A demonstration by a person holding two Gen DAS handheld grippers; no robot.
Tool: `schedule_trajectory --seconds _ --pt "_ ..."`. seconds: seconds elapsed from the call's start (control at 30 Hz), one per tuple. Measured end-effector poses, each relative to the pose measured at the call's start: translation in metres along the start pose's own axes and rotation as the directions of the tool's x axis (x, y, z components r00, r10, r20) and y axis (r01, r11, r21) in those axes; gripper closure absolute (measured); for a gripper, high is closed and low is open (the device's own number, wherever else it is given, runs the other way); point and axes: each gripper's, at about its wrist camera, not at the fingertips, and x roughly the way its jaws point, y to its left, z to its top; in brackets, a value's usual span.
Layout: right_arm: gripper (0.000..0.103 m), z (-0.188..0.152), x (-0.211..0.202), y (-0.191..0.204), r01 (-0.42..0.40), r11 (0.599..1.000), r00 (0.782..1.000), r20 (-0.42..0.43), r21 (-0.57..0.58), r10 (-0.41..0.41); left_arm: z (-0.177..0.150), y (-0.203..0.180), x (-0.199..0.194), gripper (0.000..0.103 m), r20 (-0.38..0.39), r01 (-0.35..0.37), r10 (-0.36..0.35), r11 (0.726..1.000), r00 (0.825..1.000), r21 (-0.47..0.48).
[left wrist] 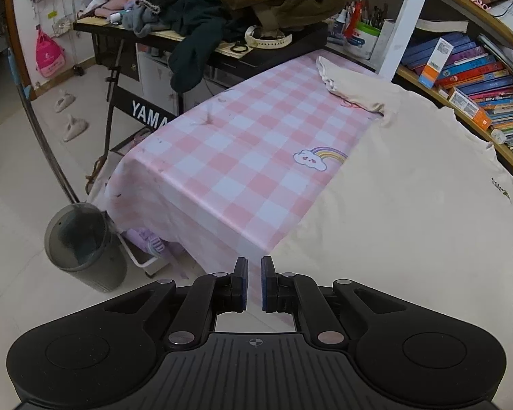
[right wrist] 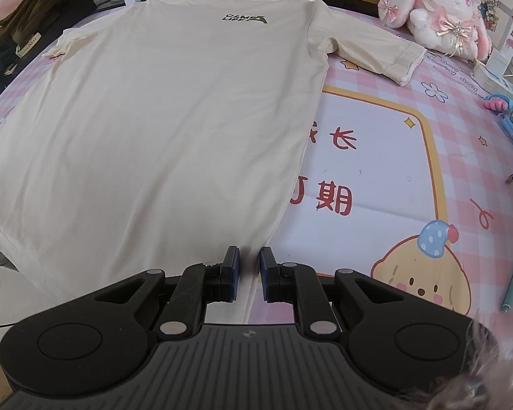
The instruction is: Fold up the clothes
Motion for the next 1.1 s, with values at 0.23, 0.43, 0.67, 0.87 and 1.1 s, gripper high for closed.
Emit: schedule_trajectory --seconds 0.23,0.43,0.67,0.87,1.1 --pt "0.090 -0.002 -0.001 0.001 0.002 1.000 1.000 0.015 0.003 -0.003 -0.008 -0.022 0.017 0.069 -0.015 0.047 -0.045 0.990 0.999 0.133" --pt "0.090 -0.003 -0.001 0.002 0.002 1.000 1.000 0.019 0.006 -0.002 -0.013 -0.032 0.035 0.058 -0.032 0.013 -0.007 0.983 0.999 0.181" --pt "0.090 -0.001 -0.001 0.001 0.000 1.000 1.000 0.013 0.007 0.000 -0.009 -0.021 0.052 0.065 -0.066 0.052 -0.049 0.998 0.997 0.046" --pt "0.090 -0.001 -0.001 0.001 -0.001 1.000 1.000 0.009 0.012 0.001 -0.008 -0.017 0.048 0.103 -0.071 0.067 -0.071 0.996 0.995 -0.053" --pt "0.096 0.000 0.000 -0.007 -0.004 0.999 1.000 0.014 0.044 0.003 -0.007 -0.021 0.042 0.103 -0.079 0.055 -0.055 0.998 0.995 -0.006"
